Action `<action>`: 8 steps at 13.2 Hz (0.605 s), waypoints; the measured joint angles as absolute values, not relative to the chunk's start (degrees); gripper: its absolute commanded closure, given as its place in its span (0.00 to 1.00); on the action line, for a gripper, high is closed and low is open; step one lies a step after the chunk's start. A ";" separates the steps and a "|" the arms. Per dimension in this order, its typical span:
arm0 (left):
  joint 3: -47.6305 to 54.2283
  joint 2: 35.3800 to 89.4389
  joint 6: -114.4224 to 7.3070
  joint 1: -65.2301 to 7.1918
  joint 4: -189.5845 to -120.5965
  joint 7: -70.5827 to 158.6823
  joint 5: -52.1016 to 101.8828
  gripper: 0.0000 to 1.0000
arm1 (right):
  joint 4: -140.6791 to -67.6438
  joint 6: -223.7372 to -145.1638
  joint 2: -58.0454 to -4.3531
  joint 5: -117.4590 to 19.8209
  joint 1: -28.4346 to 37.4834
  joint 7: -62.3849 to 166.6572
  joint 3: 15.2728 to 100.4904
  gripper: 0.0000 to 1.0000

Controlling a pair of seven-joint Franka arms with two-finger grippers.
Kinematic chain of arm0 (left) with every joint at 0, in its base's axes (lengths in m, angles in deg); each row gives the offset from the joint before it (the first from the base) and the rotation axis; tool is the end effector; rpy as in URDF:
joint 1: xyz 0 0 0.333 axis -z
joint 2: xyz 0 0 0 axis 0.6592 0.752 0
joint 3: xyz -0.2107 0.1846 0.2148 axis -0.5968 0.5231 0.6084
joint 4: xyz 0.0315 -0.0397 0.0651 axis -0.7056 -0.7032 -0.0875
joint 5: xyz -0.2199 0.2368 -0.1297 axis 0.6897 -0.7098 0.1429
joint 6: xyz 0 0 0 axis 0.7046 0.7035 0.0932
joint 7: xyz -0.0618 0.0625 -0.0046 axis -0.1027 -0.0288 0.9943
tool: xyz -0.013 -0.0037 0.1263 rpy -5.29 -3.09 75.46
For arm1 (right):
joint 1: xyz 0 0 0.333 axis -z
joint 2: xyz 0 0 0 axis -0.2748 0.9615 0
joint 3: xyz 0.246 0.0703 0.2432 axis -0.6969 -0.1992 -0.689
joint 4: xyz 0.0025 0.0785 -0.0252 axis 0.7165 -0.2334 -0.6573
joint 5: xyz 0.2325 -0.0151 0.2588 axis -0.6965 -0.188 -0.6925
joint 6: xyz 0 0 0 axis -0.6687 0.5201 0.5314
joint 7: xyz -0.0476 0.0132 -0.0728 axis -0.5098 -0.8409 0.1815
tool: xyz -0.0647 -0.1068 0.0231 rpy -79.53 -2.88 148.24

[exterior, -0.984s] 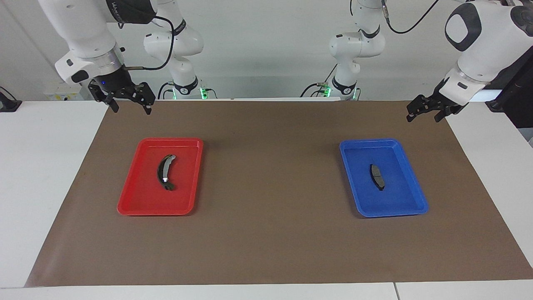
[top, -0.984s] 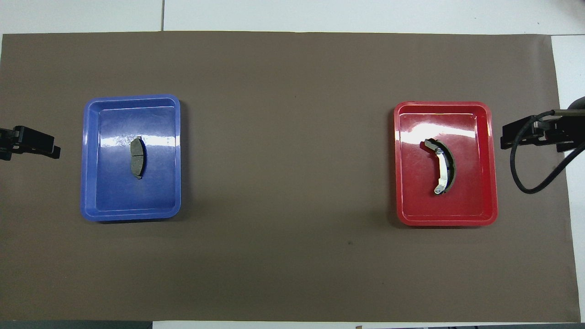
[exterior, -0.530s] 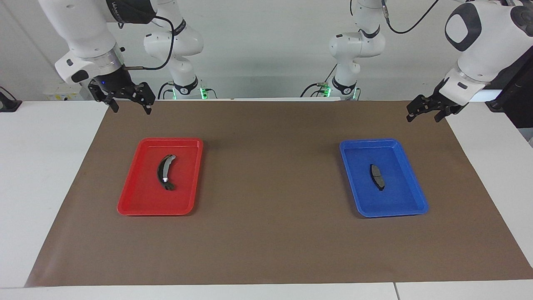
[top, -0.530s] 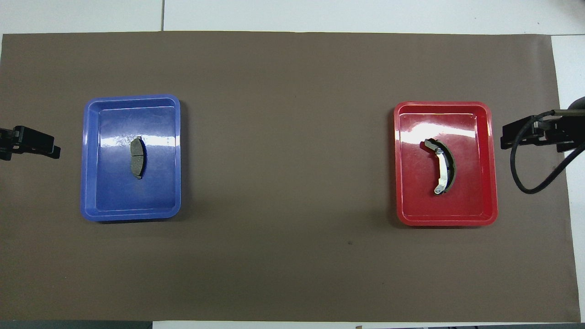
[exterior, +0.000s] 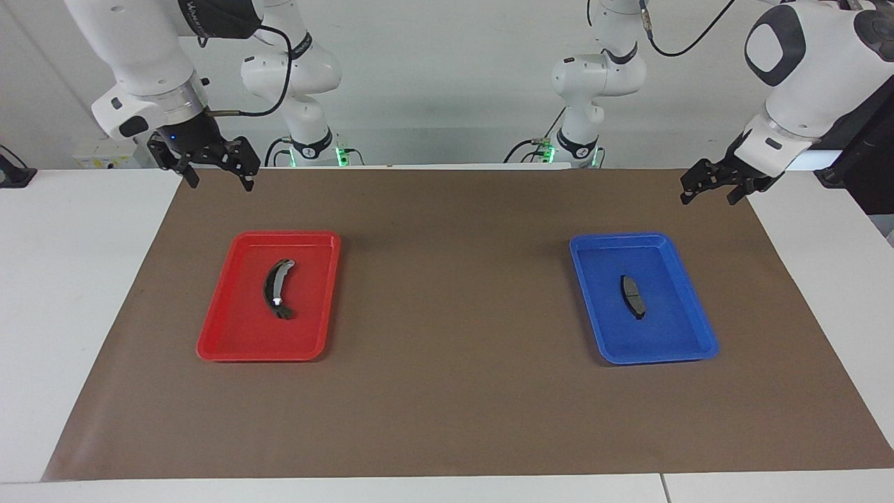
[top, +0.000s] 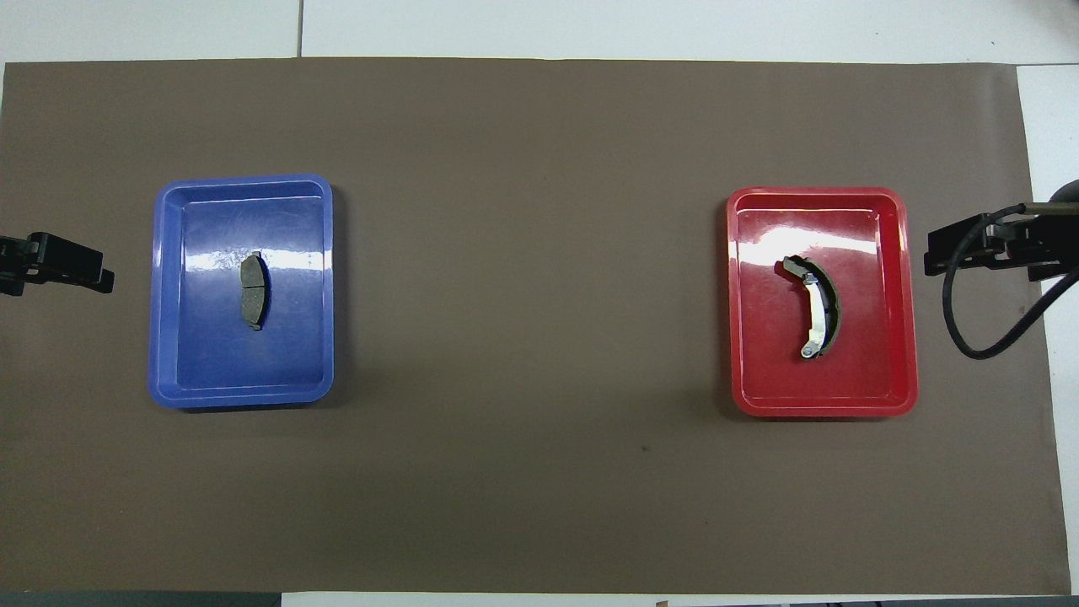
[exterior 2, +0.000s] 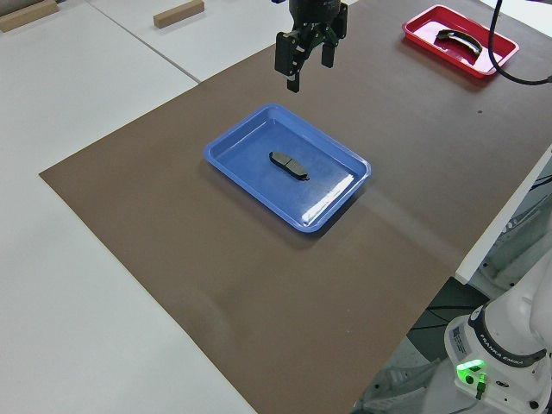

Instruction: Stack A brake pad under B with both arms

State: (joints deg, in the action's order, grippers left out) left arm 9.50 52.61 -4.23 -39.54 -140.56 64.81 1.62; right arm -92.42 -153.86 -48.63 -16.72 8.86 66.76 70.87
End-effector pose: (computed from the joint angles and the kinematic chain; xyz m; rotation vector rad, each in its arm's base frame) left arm 0.5017 0.0085 0.6050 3.0963 -0.1022 -0.1531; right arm 0.4881 0.0065 0.6426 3.1115 -0.1434 -0.0768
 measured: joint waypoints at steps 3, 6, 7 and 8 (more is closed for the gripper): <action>9.47 51.39 -17.97 -39.48 -149.10 64.81 1.62 0.02 | -96.30 -158.89 -49.79 -16.76 8.85 66.76 70.86 0.00; 8.98 51.52 -35.02 -38.84 -163.17 64.83 1.62 0.03 | -107.04 -170.42 -52.33 -16.84 8.68 66.76 70.75 0.00; 8.91 52.32 -39.64 -38.32 -166.64 64.83 1.62 0.03 | -110.53 -173.75 -52.58 -17.04 8.66 66.76 70.71 0.00; 8.84 53.65 -44.16 -37.50 -169.65 64.83 1.62 0.04 | -113.81 -177.02 -52.28 -17.20 8.66 66.69 70.69 0.00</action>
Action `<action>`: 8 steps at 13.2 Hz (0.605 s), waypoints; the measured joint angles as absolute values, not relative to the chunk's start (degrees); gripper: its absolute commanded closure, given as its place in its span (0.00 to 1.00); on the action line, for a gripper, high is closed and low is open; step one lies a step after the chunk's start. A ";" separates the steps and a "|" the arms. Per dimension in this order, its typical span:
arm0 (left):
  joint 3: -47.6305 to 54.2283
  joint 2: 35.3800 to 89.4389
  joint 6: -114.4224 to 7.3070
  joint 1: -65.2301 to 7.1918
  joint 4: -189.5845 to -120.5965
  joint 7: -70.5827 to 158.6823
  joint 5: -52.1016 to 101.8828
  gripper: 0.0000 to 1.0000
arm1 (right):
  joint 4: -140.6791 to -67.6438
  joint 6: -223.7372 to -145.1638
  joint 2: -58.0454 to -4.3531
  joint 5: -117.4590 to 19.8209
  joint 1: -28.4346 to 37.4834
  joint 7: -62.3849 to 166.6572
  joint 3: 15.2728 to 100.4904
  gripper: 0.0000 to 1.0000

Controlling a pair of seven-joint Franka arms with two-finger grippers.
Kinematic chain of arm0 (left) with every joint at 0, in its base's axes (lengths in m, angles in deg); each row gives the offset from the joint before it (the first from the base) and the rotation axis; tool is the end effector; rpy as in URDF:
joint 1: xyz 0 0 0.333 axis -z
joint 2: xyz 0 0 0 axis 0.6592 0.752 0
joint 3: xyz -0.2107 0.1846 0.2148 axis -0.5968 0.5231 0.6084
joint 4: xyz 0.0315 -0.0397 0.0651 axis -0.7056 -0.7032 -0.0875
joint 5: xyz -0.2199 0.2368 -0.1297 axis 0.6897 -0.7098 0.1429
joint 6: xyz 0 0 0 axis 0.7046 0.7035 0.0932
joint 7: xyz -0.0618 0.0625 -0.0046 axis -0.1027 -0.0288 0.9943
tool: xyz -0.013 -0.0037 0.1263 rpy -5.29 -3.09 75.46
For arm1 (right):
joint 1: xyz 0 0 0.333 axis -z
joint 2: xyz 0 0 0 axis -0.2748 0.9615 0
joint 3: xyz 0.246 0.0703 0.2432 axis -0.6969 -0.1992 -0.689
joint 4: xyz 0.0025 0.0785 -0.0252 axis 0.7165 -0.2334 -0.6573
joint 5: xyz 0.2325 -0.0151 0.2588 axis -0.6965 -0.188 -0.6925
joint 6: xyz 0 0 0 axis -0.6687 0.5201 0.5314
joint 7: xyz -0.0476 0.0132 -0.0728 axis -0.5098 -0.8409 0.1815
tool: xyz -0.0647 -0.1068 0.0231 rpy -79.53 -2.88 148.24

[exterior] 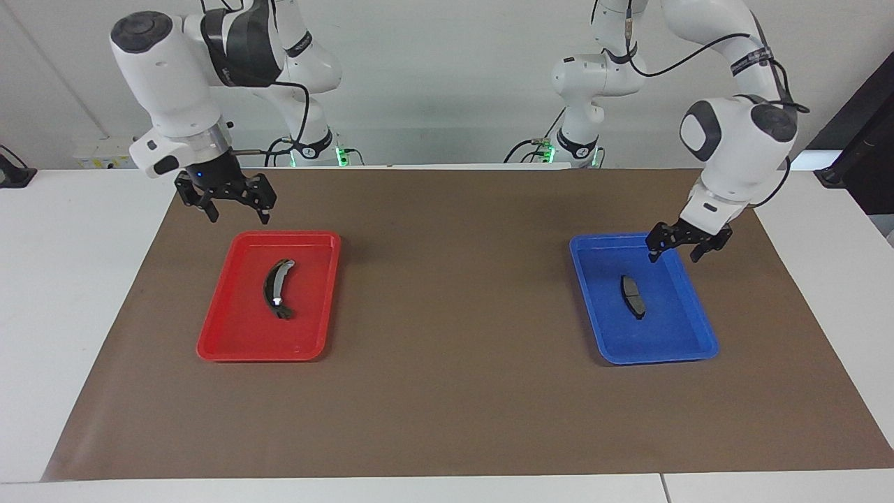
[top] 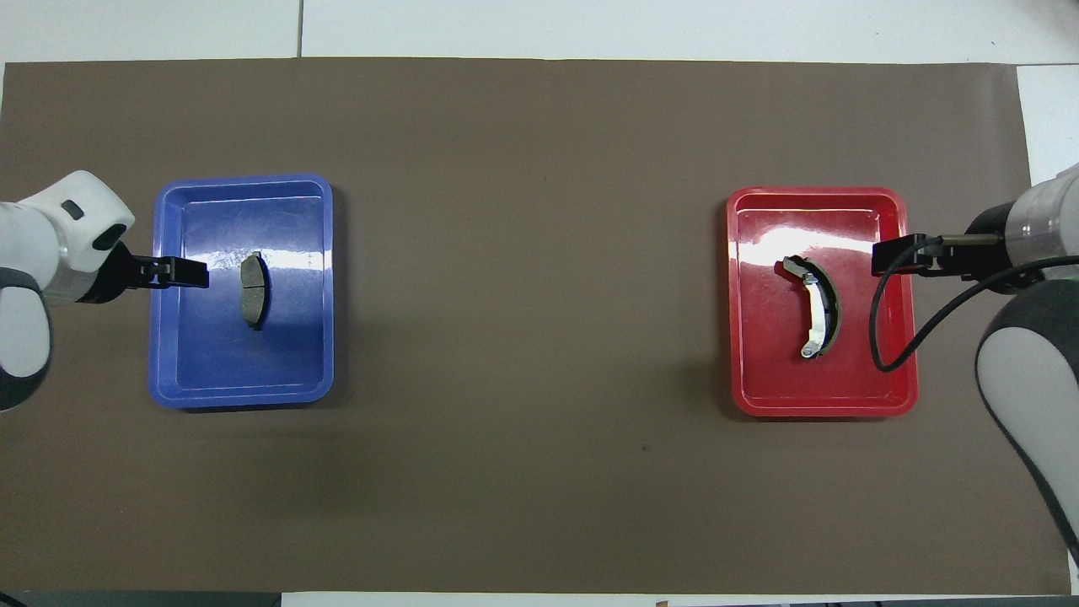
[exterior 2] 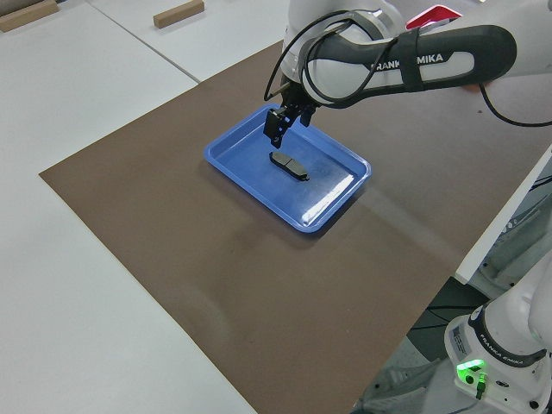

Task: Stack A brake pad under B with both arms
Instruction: 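Reach both grippers into the trays and grasp each brake pad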

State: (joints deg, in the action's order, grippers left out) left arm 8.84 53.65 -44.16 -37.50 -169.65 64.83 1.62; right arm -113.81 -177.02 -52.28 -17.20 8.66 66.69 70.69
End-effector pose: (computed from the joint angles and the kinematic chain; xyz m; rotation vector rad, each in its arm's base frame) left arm 0.5107 -0.0125 0.4381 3.1123 -0.1466 0.1107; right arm 0.4872 0.0108 0.5475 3.1346 -0.1216 0.0687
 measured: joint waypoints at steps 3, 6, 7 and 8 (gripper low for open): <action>8.70 59.56 -57.00 -34.80 -174.96 64.66 1.62 0.23 | -120.23 -185.48 -48.47 -17.30 8.97 62.32 70.71 0.00; 8.71 62.84 -60.15 -34.60 -175.49 64.73 1.62 0.75 | -124.76 -195.05 -43.97 -17.35 10.34 58.39 70.79 0.00; 8.79 62.74 -60.14 -34.67 -175.22 64.73 1.62 0.85 | -126.19 -197.75 -42.64 -17.35 10.57 58.23 70.82 0.00; 8.91 62.48 -60.14 -34.78 -174.97 64.73 1.62 0.89 | -127.05 -199.19 -41.52 -17.35 10.69 58.16 70.82 0.00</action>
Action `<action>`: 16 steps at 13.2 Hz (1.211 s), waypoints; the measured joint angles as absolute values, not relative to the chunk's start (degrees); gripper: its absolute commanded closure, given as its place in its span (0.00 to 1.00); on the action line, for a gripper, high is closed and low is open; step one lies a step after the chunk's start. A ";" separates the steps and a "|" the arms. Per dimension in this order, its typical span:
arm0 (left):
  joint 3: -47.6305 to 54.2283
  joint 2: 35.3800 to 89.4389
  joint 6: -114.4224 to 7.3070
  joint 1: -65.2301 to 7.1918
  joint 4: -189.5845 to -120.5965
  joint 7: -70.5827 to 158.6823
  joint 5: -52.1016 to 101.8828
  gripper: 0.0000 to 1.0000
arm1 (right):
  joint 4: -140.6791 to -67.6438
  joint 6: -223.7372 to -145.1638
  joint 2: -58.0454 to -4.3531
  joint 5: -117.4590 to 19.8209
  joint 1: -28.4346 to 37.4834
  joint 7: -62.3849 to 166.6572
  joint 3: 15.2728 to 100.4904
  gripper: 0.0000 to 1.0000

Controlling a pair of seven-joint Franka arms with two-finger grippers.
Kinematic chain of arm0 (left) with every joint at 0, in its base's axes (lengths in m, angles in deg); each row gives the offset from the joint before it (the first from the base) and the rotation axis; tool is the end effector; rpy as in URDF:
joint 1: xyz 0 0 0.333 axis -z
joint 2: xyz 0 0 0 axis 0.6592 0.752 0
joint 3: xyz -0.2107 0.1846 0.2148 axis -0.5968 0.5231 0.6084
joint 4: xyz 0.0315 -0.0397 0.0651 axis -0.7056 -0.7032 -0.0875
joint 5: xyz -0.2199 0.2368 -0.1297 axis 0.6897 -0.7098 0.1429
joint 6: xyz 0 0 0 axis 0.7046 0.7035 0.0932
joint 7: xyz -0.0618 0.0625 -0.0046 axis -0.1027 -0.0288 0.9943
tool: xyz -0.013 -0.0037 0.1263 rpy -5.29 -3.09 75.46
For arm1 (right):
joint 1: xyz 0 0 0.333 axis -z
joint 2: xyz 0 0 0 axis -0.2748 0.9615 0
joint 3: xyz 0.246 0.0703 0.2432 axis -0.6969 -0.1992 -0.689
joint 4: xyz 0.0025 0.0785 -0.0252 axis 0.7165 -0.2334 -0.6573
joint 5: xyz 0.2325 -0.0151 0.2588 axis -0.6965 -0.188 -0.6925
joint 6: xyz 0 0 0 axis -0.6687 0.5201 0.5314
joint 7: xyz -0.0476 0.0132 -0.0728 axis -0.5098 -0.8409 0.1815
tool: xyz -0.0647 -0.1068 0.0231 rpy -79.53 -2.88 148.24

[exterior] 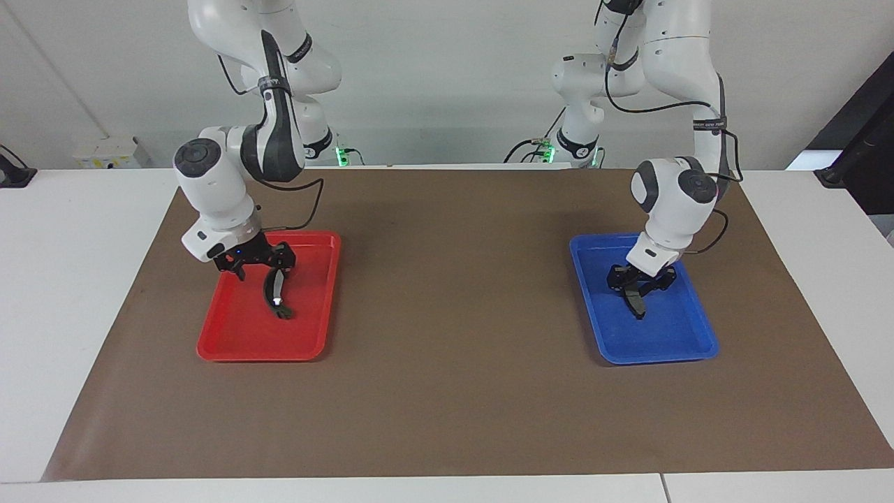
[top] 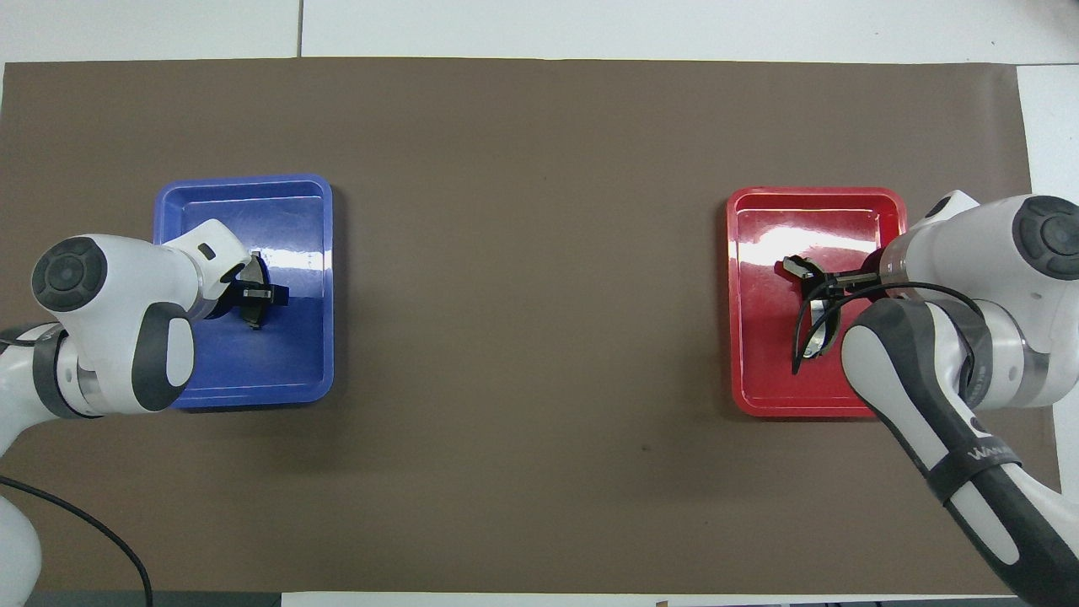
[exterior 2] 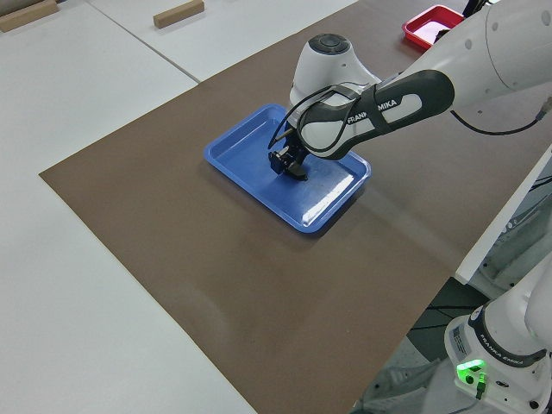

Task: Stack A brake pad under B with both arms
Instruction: 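Reach both grippers into the trays and grasp each brake pad, then carry the small brake pad to the table center with the left gripper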

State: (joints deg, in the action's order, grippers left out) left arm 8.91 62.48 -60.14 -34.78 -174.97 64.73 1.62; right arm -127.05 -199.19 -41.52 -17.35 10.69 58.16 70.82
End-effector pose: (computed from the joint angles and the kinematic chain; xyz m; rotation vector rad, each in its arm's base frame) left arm 0.5257 -0.0361 0.3478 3.1185 -0.2081 0.1602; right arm 0.5105 -0.0041 0.3906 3.1207 0.0596 0.0185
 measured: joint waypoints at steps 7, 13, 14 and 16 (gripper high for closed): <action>8.65 56.27 -48.89 -31.12 -170.80 58.51 1.66 0.99 | -128.72 -200.86 -37.77 -17.47 12.43 55.09 70.82 0.00; 7.75 58.07 -52.02 -8.28 -168.47 34.79 1.67 0.96 | -129.58 -200.92 -37.77 -18.11 11.73 55.09 70.62 0.10; 7.73 59.77 -54.10 -5.59 -168.40 33.49 1.67 0.92 | -129.58 -200.92 -37.77 -18.12 11.63 55.09 70.62 0.16; 7.72 63.91 -55.97 -2.01 -166.97 32.54 1.67 0.80 | -129.58 -200.92 -37.77 -18.14 11.60 55.09 70.61 0.70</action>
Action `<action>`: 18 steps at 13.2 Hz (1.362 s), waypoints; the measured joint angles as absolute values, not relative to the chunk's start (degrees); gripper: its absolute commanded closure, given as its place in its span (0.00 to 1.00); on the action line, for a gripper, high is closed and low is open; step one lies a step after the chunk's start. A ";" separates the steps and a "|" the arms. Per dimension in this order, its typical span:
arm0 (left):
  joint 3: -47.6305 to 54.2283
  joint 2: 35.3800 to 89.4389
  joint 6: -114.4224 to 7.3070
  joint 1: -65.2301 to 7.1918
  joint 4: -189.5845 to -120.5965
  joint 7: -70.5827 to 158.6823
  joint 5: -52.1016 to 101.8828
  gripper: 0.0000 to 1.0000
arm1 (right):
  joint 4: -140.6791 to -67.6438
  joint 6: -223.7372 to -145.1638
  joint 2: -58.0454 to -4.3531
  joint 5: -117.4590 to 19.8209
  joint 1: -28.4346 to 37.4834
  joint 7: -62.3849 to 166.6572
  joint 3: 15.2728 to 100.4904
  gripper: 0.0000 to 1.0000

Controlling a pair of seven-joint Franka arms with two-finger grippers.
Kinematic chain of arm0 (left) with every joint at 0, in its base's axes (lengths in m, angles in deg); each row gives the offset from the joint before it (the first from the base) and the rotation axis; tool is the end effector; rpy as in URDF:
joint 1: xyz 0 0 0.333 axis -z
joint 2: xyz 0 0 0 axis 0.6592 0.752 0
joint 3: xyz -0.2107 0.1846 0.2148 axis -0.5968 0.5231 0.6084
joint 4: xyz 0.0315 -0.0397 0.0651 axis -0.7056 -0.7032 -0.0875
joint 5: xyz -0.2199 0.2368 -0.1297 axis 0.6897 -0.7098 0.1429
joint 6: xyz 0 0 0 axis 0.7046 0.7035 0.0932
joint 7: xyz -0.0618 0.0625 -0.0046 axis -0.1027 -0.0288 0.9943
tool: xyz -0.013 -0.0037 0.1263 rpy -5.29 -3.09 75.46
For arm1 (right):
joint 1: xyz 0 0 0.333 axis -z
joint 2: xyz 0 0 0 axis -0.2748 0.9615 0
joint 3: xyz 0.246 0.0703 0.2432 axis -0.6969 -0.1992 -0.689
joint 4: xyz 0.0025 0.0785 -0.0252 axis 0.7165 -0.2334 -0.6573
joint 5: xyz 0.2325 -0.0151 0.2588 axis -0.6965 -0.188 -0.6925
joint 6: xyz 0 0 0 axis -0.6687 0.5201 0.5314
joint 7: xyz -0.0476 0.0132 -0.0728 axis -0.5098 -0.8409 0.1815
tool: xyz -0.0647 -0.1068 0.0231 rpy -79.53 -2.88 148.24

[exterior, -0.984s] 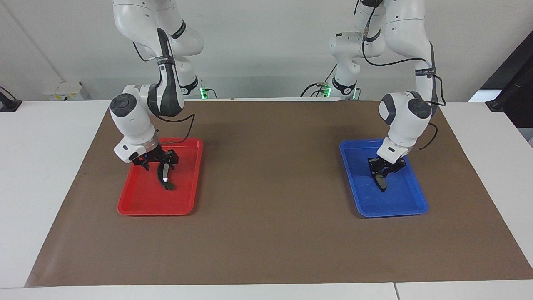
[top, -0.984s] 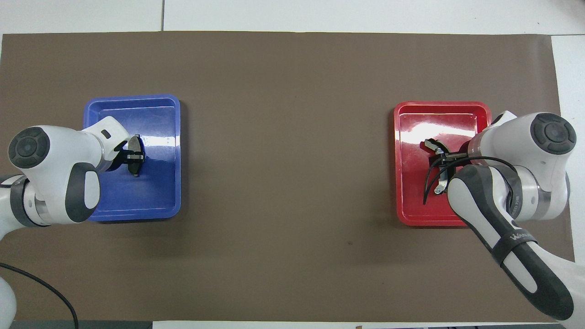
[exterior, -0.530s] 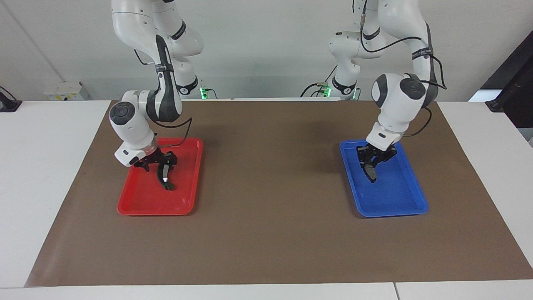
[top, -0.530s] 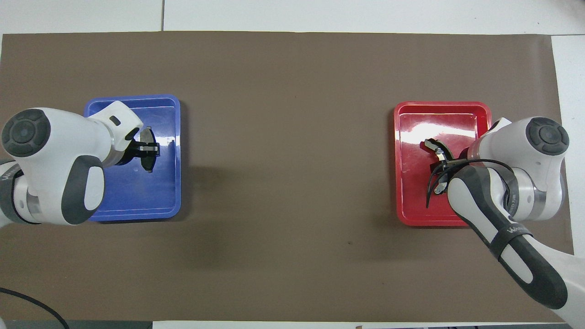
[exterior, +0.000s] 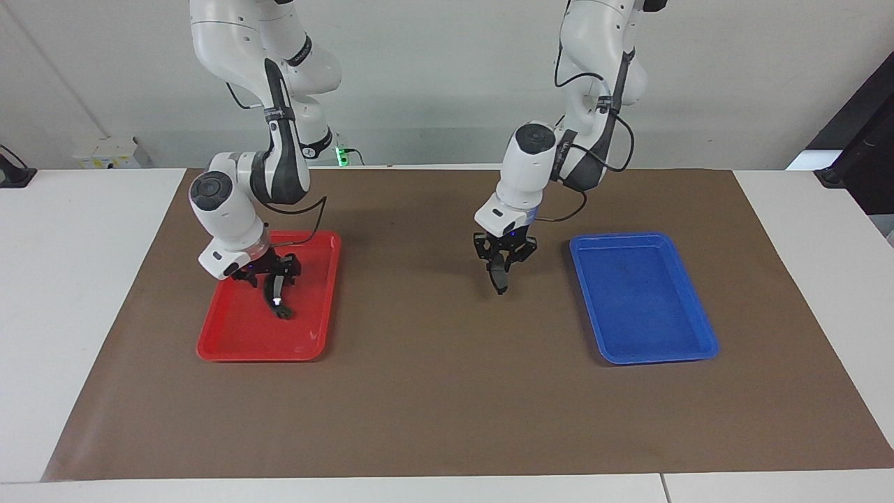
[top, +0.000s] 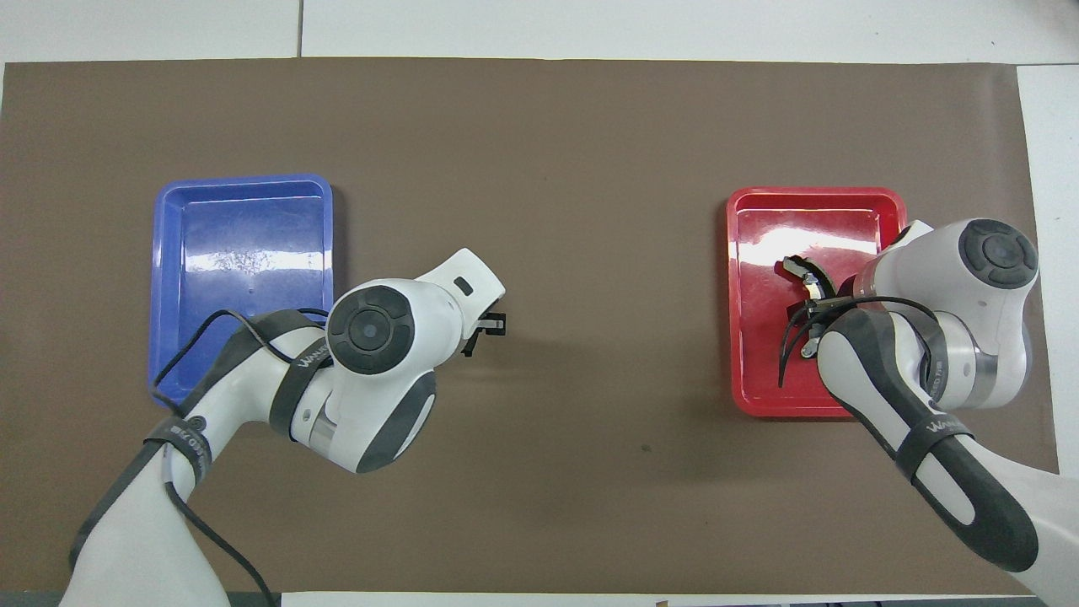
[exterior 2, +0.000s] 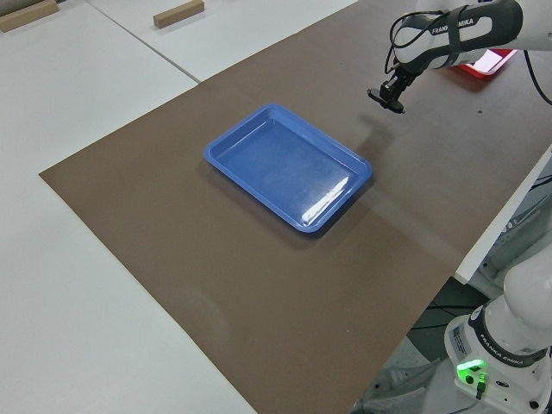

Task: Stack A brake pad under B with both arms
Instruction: 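Carry the small brake pad to the table center with the left gripper, then return the left gripper to rest while the right gripper carries the curved pad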

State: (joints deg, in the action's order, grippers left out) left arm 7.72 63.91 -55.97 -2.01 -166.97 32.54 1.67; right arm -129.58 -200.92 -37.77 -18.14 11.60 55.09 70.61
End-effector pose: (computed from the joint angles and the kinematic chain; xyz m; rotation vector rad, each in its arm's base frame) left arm 0.4426 -0.3450 0.3823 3.0331 -0.2513 0.1696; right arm 0.5030 -0.0097 0.3431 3.1259 0.1105 -0.1057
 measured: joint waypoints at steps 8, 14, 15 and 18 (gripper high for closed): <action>8.67 67.30 -54.76 -1.57 -160.71 31.39 1.76 0.01 | -126.52 -196.97 -37.79 -18.34 10.97 55.49 70.53 1.00; 9.52 54.77 -29.63 -16.88 -160.53 40.75 1.77 0.01 | -114.75 -181.57 -38.42 -18.96 6.82 64.34 70.38 1.00; 9.62 53.27 -28.35 -20.25 -160.53 43.55 1.77 0.01 | -113.01 -180.14 -38.42 -19.07 4.49 68.00 70.29 1.00; 9.97 49.71 -26.45 -29.26 -160.30 49.05 1.78 0.01 | -111.55 -179.93 -38.29 -19.13 -3.76 79.61 70.02 1.00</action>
